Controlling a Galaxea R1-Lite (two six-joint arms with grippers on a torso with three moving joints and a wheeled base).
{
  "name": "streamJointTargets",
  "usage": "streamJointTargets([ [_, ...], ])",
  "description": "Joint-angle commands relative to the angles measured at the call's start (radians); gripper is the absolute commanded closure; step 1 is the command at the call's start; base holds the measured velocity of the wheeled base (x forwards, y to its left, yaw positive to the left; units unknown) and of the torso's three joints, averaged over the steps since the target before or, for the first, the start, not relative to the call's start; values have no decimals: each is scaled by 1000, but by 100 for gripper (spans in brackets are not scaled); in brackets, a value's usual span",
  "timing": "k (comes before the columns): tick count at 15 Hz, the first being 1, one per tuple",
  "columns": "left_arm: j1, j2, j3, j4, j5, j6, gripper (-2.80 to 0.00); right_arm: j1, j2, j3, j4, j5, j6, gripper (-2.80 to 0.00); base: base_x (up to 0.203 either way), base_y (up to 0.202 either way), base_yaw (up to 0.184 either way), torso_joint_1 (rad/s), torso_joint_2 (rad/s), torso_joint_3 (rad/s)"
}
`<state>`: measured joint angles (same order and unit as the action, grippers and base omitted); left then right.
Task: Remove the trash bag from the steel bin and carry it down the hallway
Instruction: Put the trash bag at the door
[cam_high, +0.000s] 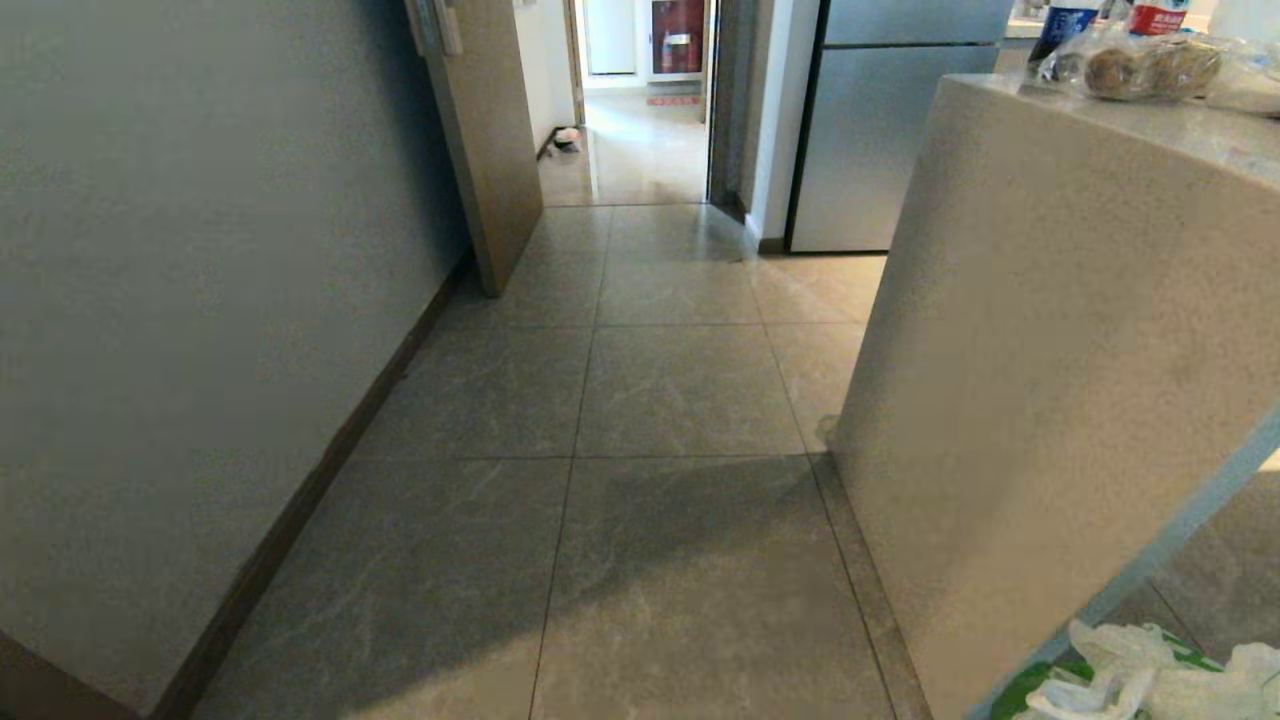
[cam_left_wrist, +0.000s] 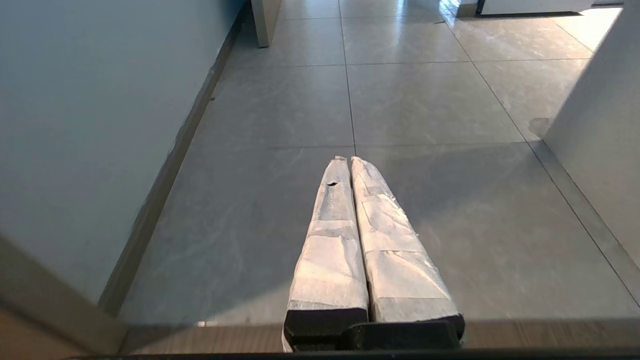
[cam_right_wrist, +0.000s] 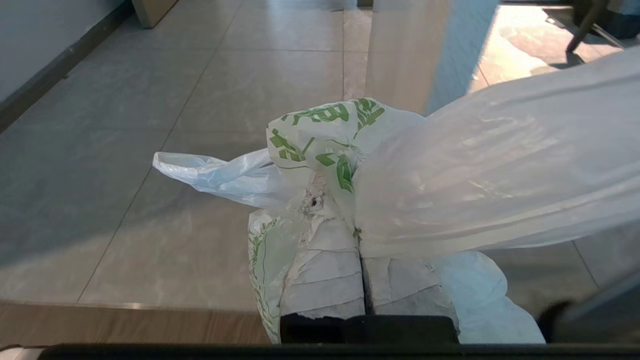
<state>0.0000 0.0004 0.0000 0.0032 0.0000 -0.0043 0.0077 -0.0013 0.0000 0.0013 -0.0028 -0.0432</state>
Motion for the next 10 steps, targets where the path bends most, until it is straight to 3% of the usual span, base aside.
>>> streamJointTargets([
  [1,0,1,0,0,0,0,0,0,-39,0,0,0,0,0,190,0,2,2,4,1],
  [10,0,1,0,0,0,-2,0,0,-39,0,0,0,-1,0,189,0,0,2,2,3],
])
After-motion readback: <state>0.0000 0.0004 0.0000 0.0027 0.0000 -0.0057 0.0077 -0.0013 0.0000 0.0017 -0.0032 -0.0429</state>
